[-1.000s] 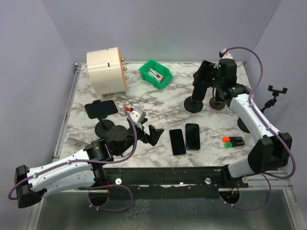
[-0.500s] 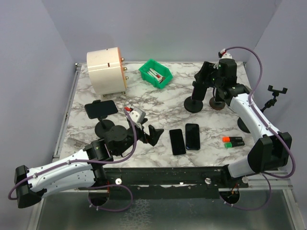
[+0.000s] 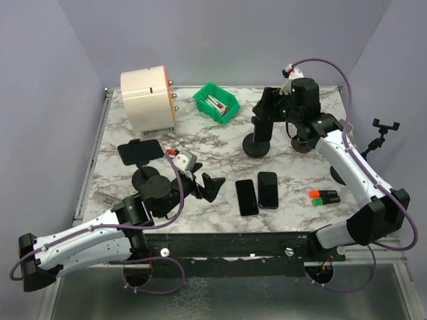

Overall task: Remove the phone from the phone stand
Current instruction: Move the phone stand with the phone to the center of the board.

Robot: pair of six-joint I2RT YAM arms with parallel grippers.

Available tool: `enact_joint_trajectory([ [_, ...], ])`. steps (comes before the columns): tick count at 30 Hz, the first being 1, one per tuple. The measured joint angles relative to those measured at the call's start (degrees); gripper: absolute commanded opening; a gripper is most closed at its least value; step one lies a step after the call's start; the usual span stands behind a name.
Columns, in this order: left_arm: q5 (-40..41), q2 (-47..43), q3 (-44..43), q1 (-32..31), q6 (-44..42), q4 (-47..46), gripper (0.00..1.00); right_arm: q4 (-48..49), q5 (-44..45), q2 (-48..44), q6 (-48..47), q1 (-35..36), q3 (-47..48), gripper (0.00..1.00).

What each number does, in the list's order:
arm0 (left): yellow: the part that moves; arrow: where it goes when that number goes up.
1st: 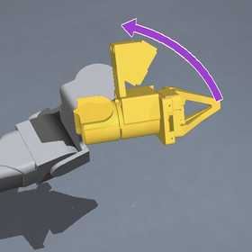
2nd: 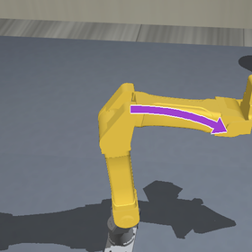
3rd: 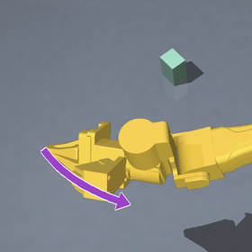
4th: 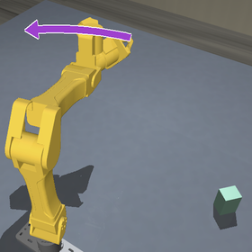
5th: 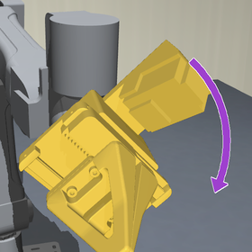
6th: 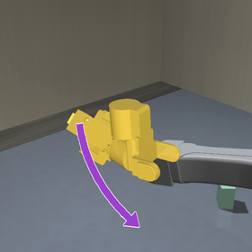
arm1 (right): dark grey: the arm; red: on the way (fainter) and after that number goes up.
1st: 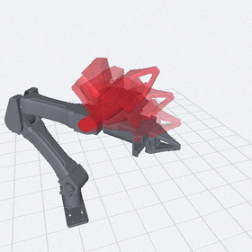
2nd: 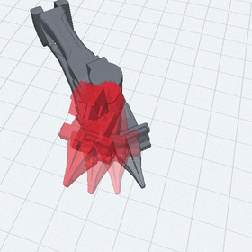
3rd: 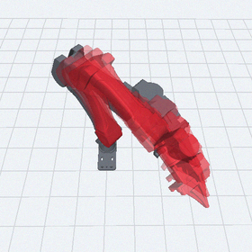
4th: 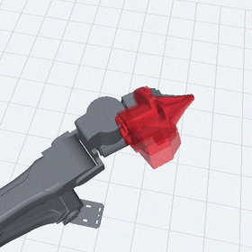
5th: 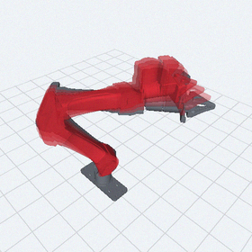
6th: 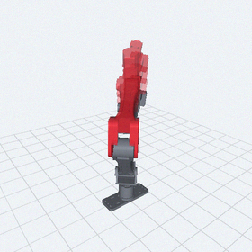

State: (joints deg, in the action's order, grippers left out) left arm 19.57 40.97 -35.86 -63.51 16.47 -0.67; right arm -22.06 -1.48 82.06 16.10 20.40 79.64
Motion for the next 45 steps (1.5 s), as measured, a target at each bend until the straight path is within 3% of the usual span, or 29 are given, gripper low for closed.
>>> enact_joint_trajectory([
  [15,4.83,-3.30,1.81,0.00,0.50,-0.04,0.98,0.79,1.33,0.00,-0.26,13.44,2.86,0.43],
  [30,5.38,1.95,1.77,0.00,3.85,-0.59,0.97,11.45,4.48,-1.75,-6.29,14.43,-9.51,0.43],
  [36,5.38,2.01,1.77,0.00,4.35,-1.20,0.97,15.06,4.61,-1.95,-9.66,14.86,-11.30,0.59],
  [41,5.38,2.36,1.77,0.00,4.33,-1.40,0.97,15.08,4.63,-2.03,-13.09,14.86,-11.50,0.49],
  [45,5.38,2.73,1.77,0.00,4.35,-1.55,0.97,16.04,5.62,-2.40,-16.81,14.91,-12.61,0.48],
])
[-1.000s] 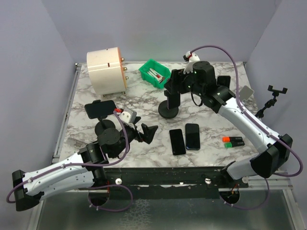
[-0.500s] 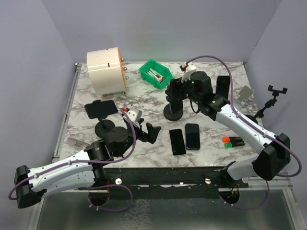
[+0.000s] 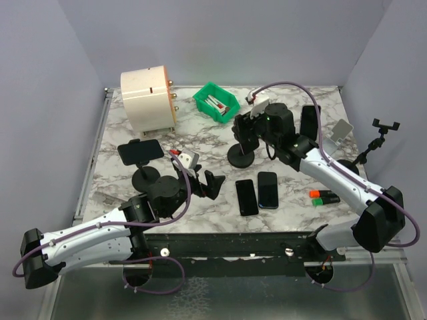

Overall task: Remove the phone from the phone stand
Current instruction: Move the phone stand with the phone to the center of the board.

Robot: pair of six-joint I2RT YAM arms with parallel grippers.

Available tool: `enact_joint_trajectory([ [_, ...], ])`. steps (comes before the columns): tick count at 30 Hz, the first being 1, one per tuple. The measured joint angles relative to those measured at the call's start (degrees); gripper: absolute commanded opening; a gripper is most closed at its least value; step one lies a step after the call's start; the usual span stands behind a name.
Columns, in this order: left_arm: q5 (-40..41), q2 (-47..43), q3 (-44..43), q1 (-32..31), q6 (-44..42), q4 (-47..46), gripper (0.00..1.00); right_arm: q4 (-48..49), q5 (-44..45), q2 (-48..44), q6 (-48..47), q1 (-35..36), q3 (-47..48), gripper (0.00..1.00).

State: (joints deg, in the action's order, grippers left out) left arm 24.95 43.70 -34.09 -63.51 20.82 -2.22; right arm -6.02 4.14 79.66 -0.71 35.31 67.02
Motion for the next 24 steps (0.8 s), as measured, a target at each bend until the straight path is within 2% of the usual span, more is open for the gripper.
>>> enact_joint_trajectory([
  [4,-0.04,0.79,0.02,0.00,0.17,-0.26,0.97,3.19,1.53,-1.03,-2.21,0.02,-2.75,0.53],
  [10,-0.07,0.83,0.11,0.00,0.68,-0.31,0.97,4.44,1.53,-3.08,-0.96,0.02,-4.76,0.89],
  [14,-0.09,0.83,0.15,0.00,1.01,-0.33,0.97,4.37,1.60,-3.85,1.33,0.00,-4.46,0.99],
  [24,-0.46,0.76,0.15,0.00,1.68,-0.31,0.97,-5.99,3.76,-3.61,6.95,0.00,6.88,1.00],
])
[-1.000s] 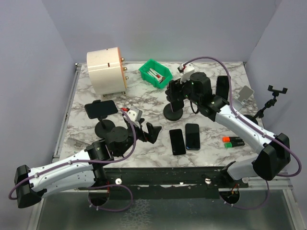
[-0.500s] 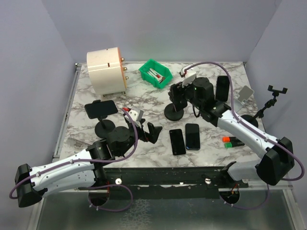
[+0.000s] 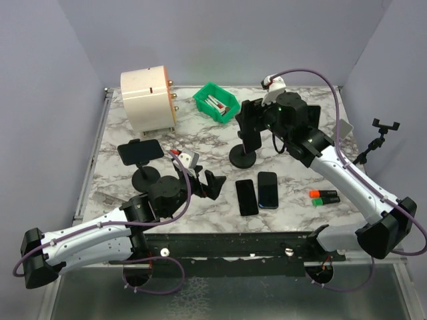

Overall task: Remove the phone from the phone stand
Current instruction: Move the phone stand with the phone to the center of the board, then remove the phone from the phone stand.

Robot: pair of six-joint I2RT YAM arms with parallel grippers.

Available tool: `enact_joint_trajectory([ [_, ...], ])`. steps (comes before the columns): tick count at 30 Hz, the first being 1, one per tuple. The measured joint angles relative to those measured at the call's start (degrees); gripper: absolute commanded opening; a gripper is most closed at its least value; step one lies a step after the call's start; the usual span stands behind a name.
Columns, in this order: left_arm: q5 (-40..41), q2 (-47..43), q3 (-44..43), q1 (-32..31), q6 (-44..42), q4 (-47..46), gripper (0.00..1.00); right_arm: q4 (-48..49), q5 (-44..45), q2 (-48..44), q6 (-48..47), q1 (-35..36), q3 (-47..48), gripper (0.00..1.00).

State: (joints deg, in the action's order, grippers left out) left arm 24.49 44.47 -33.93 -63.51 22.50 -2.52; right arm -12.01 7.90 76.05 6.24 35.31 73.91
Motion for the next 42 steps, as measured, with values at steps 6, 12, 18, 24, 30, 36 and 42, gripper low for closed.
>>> enact_joint_trajectory([
  [6,-0.28,0.00,0.00,0.00,0.66,0.00,0.97,-8.87,1.09,1.92,1.53,0.00,4.33,1.00],
  [12,-1.01,0.02,0.00,0.00,0.92,0.02,0.97,-14.12,0.94,5.09,1.68,0.00,5.79,1.00],
  [18,-1.22,0.31,0.00,0.00,1.27,0.00,0.97,-14.75,1.31,6.84,1.64,-0.09,5.88,1.00],
  [24,-1.29,0.50,0.00,0.00,1.31,0.00,0.97,-13.18,1.38,7.02,1.09,-0.66,5.75,0.99],
  [30,-1.31,1.40,0.00,0.00,1.29,0.00,0.97,-12.02,1.25,9.07,0.24,-1.62,6.38,0.95],
  [36,-1.33,1.64,0.00,0.00,1.29,-0.07,0.97,-11.65,-0.17,10.54,-0.22,-2.45,6.47,0.83],
  [42,-1.33,3.06,-0.09,0.00,1.29,-1.40,0.97,-11.06,-1.73,10.51,-0.72,-2.45,6.34,0.56],
])
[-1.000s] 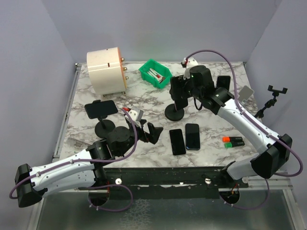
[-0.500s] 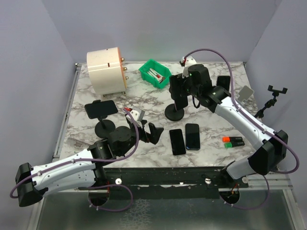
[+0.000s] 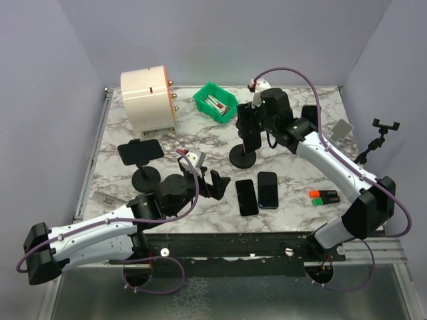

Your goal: Remove the phone from the phone stand

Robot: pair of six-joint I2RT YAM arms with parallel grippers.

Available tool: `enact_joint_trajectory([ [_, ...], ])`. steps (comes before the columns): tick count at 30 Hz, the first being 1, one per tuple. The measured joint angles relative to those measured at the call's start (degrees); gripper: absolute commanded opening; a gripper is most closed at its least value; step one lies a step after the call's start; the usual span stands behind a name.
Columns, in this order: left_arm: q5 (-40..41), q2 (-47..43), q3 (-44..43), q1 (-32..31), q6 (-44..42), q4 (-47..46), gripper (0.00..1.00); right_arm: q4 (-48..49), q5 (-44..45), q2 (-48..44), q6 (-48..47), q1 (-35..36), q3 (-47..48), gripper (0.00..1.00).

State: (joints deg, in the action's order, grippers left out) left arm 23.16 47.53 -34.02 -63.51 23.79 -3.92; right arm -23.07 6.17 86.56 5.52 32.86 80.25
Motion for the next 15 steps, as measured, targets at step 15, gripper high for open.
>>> enact_joint_trajectory([
  [15,-5.88,20.09,-10.34,8.33,6.19,-8.55,0.85,0.90,0.02,-3.02,2.40,-0.28,-3.04,0.38],
])
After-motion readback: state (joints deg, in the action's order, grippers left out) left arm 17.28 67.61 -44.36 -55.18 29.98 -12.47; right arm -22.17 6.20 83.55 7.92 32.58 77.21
